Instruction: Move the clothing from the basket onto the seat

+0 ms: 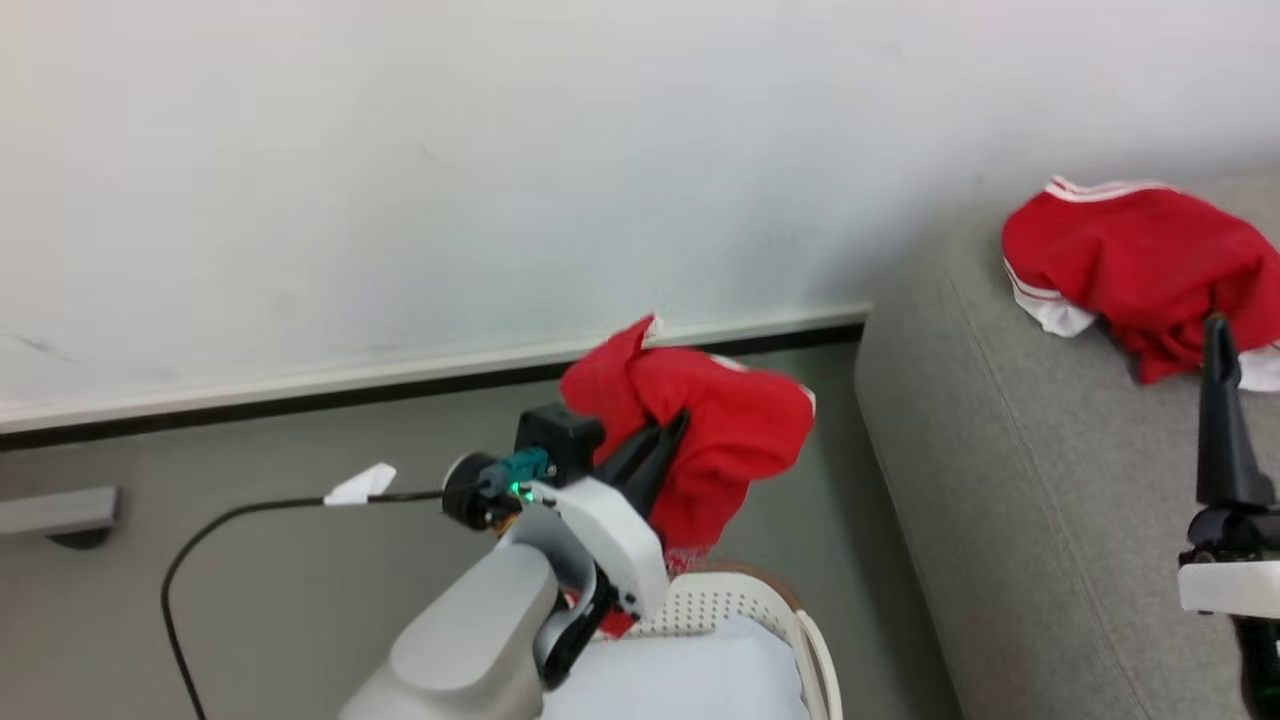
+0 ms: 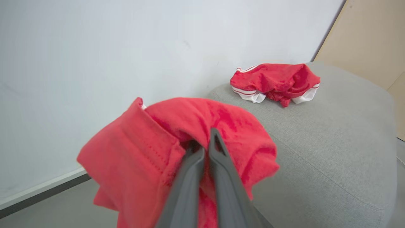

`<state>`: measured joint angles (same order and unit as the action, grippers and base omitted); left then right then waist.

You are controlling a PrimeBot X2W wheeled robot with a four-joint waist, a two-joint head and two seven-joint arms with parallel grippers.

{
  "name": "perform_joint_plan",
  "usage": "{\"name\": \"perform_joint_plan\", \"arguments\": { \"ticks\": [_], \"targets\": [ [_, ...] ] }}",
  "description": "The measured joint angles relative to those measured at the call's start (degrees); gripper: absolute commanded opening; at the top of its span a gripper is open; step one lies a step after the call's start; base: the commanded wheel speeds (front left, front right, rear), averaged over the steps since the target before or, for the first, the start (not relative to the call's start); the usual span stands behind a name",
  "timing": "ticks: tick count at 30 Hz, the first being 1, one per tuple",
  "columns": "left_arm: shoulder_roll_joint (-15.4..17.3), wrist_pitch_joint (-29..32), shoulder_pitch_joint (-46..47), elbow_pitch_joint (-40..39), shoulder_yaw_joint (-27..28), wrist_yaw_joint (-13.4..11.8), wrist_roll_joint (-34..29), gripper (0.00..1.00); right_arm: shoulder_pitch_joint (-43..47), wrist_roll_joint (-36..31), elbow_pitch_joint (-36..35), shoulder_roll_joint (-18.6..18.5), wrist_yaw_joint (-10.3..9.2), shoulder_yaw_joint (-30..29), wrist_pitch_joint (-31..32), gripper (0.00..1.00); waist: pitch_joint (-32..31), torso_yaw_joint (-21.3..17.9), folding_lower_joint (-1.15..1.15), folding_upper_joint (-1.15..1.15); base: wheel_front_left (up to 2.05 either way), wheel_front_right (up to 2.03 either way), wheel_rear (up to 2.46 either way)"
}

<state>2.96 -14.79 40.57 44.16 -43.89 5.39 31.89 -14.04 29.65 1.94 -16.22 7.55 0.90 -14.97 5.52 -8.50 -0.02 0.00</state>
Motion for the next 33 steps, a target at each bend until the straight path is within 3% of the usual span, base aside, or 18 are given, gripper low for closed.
{"name": "perform_joint_plan", "arguments": {
  "ticks": [9, 22, 33],
  "targets": [
    [3.09, 0.20, 2.36, -11.10, 3.02, -1.93, 0.23, 0.00, 2.46, 1.21, 1.12, 1.22, 0.00, 3.42, 0.00, 1.00, -4.14, 2.22, 0.00, 0.00, 0.00, 0.00, 0.00],
    [5.95, 4.22, 1.62, -21.46, 3.87, -4.94, 1.19, 0.00, 2.32, 2.80, 3.18, 0.99, 0.00, 10.03, 0.00, 1.00, -3.82, 1.63, 0.01, 0.00, 0.00, 0.00, 0.00],
    [5.02, 6.90, 1.14, -26.69, 2.00, -4.33, 2.27, 0.00, -4.55, 9.60, 6.94, -2.45, 0.00, 30.19, 0.00, 1.00, -3.00, 2.14, 0.02, 0.00, 0.00, 0.00, 0.00]
  ]
}}
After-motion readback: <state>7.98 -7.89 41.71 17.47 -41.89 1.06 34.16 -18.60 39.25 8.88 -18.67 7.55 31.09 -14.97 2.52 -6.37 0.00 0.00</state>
